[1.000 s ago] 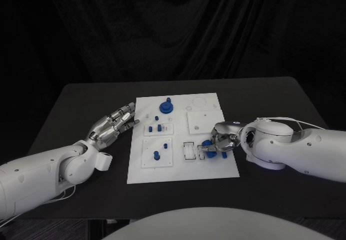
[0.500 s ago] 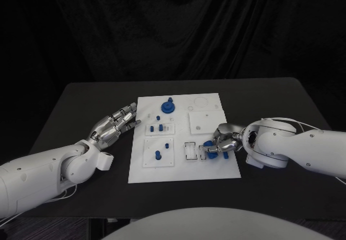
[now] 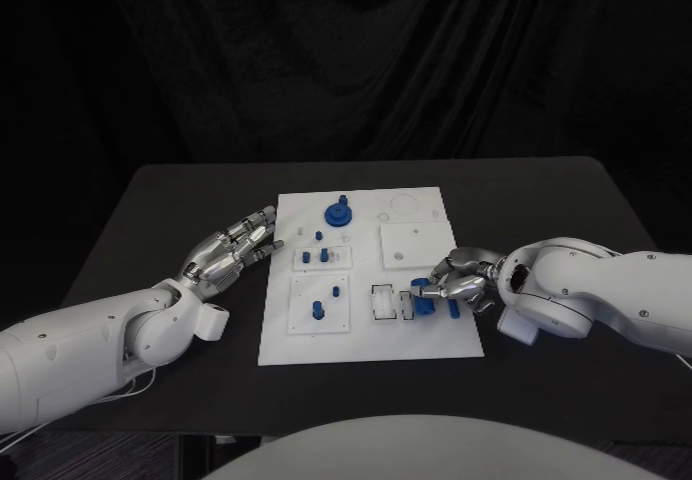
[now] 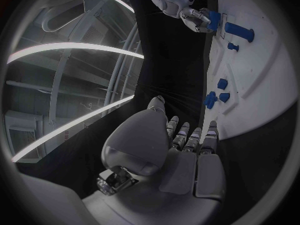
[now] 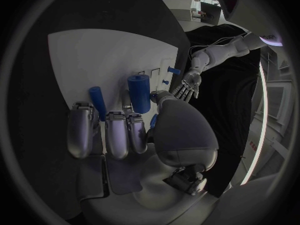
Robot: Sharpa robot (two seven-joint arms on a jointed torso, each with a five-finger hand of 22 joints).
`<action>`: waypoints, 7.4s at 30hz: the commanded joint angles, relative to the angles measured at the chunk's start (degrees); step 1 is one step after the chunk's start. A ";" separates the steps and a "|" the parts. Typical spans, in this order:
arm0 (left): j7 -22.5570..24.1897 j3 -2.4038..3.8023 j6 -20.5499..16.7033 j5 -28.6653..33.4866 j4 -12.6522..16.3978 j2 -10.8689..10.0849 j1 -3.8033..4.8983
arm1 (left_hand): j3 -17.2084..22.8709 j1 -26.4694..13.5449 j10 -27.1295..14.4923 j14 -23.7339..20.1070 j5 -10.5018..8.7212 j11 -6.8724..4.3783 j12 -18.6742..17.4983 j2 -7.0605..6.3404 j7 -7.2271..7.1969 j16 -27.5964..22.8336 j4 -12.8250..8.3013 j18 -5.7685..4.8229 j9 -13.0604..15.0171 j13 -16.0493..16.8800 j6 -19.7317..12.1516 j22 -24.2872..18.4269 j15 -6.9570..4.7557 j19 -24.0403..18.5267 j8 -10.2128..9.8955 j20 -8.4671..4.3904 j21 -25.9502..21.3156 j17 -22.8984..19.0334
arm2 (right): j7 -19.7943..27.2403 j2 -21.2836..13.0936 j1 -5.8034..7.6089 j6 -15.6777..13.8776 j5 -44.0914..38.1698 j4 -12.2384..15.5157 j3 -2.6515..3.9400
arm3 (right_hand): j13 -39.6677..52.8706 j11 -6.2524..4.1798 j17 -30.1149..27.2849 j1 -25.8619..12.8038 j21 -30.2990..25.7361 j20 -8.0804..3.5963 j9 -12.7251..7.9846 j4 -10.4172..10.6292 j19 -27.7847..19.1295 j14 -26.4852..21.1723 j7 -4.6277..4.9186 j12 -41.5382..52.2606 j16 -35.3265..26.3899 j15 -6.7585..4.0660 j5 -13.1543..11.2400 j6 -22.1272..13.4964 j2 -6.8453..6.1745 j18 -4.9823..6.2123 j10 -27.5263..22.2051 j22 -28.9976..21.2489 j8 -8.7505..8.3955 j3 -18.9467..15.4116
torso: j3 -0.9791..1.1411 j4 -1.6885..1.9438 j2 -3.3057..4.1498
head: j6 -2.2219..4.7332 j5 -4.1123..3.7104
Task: Assemble the parts on the task board
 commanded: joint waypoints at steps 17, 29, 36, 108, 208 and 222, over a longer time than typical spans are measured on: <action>2.42 0.05 0.25 0.02 -0.04 0.22 -0.08 | -0.03 0.75 -0.22 -0.09 0.22 0.38 -0.40 0.00 0.64 -0.13 -0.46 0.97 0.00 -0.05 -0.10 -0.12 -0.02 0.01 0.03 0.32 -0.04 -0.09 | 2.50 2.24 1.46 0.01 8.85 -0.42 0.04 | 15.06 0.48 3.49 -2.12 -2.49 0.58 0.90 -11.74 0.48 3.92 -0.01 0.15 -0.69 0.49 -3.81 -2.82 -0.49 0.80 6.18 10.43 1.66 12.52 | 0.03 0.08 0.01 | -0.01 0.60; 2.32 0.05 0.49 0.02 -0.20 0.42 -0.11 | -0.02 0.77 -0.24 -0.10 0.24 0.37 -0.44 0.01 0.67 -0.14 -0.48 0.98 -0.01 -0.06 -0.17 -0.10 -0.03 0.02 0.02 0.31 -0.03 -0.09 | 0.26 4.54 1.02 3.26 8.91 -2.12 0.04 | 15.06 0.80 2.81 -2.98 -4.05 0.84 0.43 -11.65 -0.14 3.78 0.33 0.15 -1.01 0.77 -9.55 -4.16 -0.54 1.13 6.18 9.96 2.00 12.24 | 0.04 0.04 0.09 | -0.01 1.02; 2.29 0.05 0.55 0.02 -0.22 0.42 -0.14 | 0.00 0.80 -0.29 -0.08 0.26 0.31 -0.51 0.03 0.66 -0.12 -0.50 0.99 -0.02 -0.07 -0.27 -0.14 0.04 0.01 0.00 0.31 -0.04 -0.08 | -0.71 5.39 0.68 4.21 8.91 -2.84 0.04 | 15.06 1.17 2.28 -3.26 -5.24 1.08 -0.09 -11.52 -0.63 3.58 0.75 0.15 -1.28 1.07 -11.47 -5.19 -0.61 1.37 6.18 9.60 1.65 12.03 | 0.01 0.03 0.08 | -0.01 1.18; 2.26 0.05 0.83 0.02 -0.67 0.45 -0.87 | 0.09 0.87 -0.39 -0.01 0.31 0.04 -0.60 0.08 0.62 -0.03 -0.63 0.91 -0.03 -0.08 -0.37 -0.23 0.79 0.00 -0.02 0.47 -0.04 -0.04 | 6.91 5.27 0.47 3.03 4.49 -2.57 0.04 | 15.06 1.11 3.16 -5.32 -5.69 1.28 -5.29 -1.40 -0.32 3.81 0.53 0.15 -0.63 1.10 -36.59 -6.35 1.10 1.39 6.18 9.70 6.03 -3.11 | 0.04 -0.01 0.02 | -0.01 2.84; 1.59 0.05 1.72 1.23 -0.65 0.10 -1.23 | 0.34 0.89 -0.48 -0.05 0.48 -1.33 -0.59 0.21 3.93 0.00 -1.20 0.92 0.10 -0.08 0.41 -0.46 0.97 0.09 0.19 0.78 0.00 -0.04 | 7.40 5.73 -9.84 -16.90 -60.88 0.38 0.04 | 15.06 3.62 1.66 12.58 -7.36 3.24 -18.99 -4.81 -1.31 3.08 4.27 0.15 -1.11 3.27 -18.62 -33.10 -0.02 1.68 6.18 9.27 13.23 -8.38 | 0.06 0.02 -0.01 | -0.01 3.48; 1.44 0.05 1.82 1.61 -0.80 0.18 -1.28 | 0.36 0.88 -0.49 -0.03 0.48 -1.33 -0.58 0.24 3.98 0.02 -1.22 0.91 0.10 -0.08 0.43 -0.41 1.05 0.11 0.18 0.83 0.02 -0.03 | 8.28 5.69 -9.85 -18.50 -60.87 0.43 0.04 | 15.06 2.88 2.42 12.29 -6.13 2.69 -18.33 -4.90 -0.69 3.36 3.27 0.15 -0.73 2.64 -5.51 -27.55 -0.50 1.42 6.18 9.68 19.60 -4.46 | 0.04 -0.08 -0.05 | -0.01 3.62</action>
